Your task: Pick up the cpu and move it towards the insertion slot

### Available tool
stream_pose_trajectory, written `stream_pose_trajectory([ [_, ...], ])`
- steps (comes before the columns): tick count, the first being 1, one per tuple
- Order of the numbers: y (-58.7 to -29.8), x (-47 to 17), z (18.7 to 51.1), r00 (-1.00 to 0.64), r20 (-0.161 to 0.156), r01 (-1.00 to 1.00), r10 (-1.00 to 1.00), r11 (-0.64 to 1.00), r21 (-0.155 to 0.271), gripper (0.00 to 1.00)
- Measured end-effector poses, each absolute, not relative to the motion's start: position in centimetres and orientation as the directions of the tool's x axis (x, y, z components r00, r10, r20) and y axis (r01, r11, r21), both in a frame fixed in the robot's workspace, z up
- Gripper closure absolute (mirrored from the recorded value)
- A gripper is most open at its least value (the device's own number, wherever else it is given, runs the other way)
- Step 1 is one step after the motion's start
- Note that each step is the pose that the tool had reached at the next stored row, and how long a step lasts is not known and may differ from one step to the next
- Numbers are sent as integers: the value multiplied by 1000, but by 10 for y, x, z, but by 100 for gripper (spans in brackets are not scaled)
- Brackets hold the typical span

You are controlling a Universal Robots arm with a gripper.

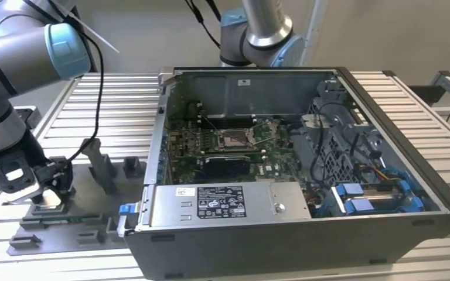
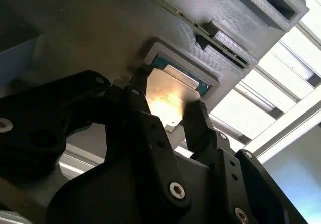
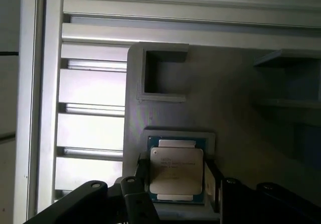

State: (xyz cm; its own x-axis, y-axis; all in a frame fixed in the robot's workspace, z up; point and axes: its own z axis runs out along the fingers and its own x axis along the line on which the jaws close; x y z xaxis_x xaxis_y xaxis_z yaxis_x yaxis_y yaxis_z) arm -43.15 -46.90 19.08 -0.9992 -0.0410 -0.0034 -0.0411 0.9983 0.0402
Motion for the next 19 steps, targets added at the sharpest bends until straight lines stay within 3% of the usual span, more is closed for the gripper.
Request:
stream_pose_trajectory([
  [19,-469,-430,269,-999,-3,-41,-41,998,41,100],
])
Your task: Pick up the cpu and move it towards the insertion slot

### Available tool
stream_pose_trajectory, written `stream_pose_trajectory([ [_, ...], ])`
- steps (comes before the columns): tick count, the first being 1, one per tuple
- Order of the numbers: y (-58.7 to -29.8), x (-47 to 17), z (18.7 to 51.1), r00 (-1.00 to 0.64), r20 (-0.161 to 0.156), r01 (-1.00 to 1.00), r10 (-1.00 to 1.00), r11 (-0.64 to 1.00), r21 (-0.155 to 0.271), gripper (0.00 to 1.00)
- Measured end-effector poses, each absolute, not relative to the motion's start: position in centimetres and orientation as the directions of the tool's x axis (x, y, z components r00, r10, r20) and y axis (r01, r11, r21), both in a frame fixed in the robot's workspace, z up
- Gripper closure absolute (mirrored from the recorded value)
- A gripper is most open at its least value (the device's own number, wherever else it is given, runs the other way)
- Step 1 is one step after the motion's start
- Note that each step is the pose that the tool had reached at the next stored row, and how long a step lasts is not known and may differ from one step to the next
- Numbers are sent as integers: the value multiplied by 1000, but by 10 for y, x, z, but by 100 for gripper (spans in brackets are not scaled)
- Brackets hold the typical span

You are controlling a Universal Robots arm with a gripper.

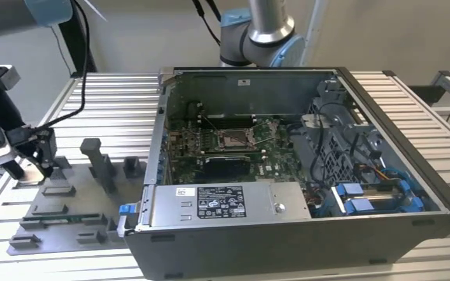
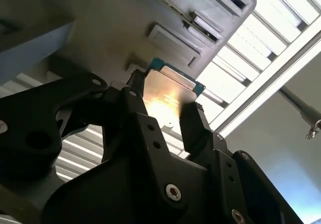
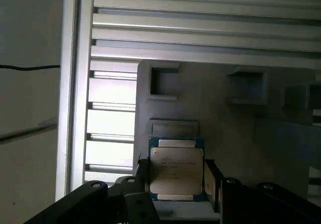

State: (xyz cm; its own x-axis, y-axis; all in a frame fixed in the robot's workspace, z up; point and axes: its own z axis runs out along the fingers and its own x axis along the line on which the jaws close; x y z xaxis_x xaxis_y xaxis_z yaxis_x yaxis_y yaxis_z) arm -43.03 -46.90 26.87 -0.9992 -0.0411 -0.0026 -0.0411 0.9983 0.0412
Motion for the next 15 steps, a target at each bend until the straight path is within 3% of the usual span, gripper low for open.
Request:
stream_pose_trajectory([
  [15,-469,-430,337,-999,-3,-41,-41,998,41,100],
])
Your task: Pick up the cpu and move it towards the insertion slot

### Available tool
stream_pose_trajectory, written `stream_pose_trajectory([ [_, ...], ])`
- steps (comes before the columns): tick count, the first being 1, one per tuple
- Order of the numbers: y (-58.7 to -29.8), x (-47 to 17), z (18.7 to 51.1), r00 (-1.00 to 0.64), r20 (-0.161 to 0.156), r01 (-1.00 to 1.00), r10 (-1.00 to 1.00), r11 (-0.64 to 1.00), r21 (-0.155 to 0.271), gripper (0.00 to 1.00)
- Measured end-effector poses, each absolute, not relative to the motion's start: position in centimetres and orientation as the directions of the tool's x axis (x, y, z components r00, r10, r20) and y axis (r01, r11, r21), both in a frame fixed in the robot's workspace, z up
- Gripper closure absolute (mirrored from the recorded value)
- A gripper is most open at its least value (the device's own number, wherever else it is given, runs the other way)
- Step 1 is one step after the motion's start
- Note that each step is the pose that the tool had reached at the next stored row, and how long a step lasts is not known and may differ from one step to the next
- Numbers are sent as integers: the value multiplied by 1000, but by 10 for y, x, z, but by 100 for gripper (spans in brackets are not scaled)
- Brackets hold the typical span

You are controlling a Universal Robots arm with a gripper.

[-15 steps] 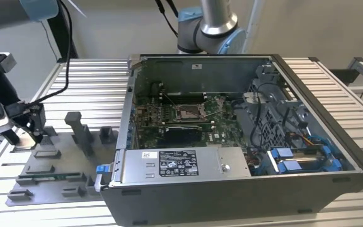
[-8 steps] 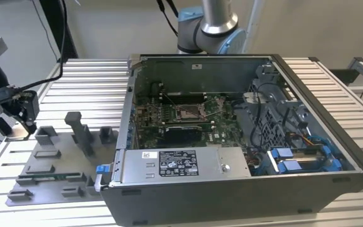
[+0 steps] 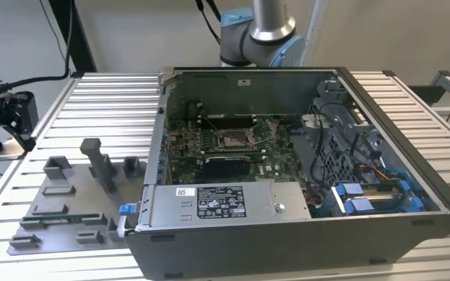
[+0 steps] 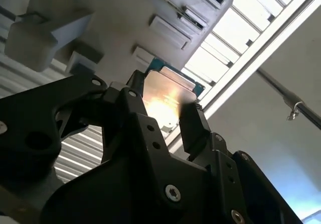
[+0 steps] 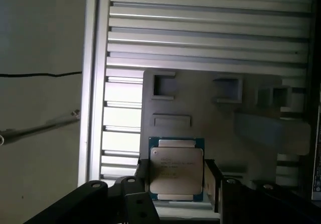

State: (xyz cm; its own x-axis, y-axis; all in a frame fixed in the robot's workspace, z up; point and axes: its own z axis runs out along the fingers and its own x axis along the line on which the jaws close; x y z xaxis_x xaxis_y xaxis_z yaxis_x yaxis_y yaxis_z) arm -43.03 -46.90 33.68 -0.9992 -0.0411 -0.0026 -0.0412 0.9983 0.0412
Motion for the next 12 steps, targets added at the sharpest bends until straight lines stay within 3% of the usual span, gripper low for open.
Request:
stream_pose_trajectory([
  [12,-469,-430,379,-999,-3,-41,-41,998,42,100],
])
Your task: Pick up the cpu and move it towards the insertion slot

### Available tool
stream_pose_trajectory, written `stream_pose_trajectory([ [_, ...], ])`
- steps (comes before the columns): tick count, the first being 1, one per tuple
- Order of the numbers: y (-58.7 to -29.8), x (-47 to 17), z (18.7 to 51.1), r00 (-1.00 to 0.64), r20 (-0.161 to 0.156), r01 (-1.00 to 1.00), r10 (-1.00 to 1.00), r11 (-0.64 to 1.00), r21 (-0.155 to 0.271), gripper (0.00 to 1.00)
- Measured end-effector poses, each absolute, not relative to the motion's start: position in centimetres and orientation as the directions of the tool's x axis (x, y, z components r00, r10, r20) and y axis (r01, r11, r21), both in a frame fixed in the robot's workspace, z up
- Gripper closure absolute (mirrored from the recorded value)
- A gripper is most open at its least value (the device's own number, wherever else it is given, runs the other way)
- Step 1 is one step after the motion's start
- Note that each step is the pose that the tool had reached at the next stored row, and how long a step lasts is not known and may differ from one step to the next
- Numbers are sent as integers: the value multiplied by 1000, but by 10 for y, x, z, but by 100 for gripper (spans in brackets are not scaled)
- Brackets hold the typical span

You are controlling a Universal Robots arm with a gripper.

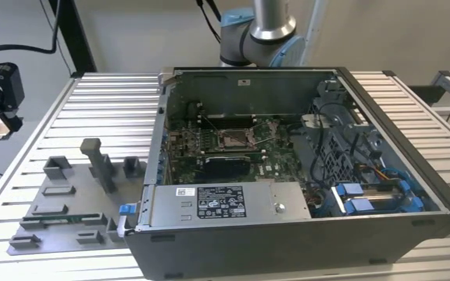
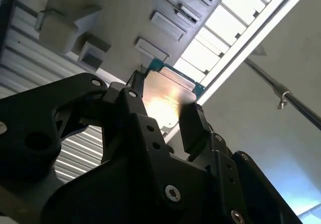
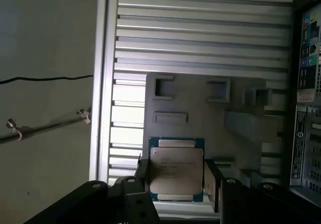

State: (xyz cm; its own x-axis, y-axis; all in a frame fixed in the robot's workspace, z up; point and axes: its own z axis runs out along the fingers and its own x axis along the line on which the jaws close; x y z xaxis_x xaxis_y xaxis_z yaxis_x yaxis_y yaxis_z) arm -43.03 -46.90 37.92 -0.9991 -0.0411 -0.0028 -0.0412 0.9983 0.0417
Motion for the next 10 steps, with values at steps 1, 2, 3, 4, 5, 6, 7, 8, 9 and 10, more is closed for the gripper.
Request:
stream_pose_trajectory([
  [1,-469,-430,379,-999,-3,-41,-41,998,42,100],
  [2,-469,-430,379,-999,-3,-41,-41,998,42,100],
  [3,-469,-426,379,-999,-2,-41,-41,998,41,100],
  [4,-469,-422,379,-999,-1,-41,-41,998,42,100],
  [5,-469,-418,379,-999,0,-41,-41,998,42,100],
  [6,-469,-413,379,-999,2,-41,-41,998,42,100],
  [7,-469,-408,379,-999,3,-41,-41,998,42,100],
  [8,-469,-404,379,-999,4,-41,-41,998,42,100],
  [9,-469,-400,379,-999,4,-41,-41,998,42,100],
  [10,-469,-395,379,-999,5,-41,-41,998,42,100],
])
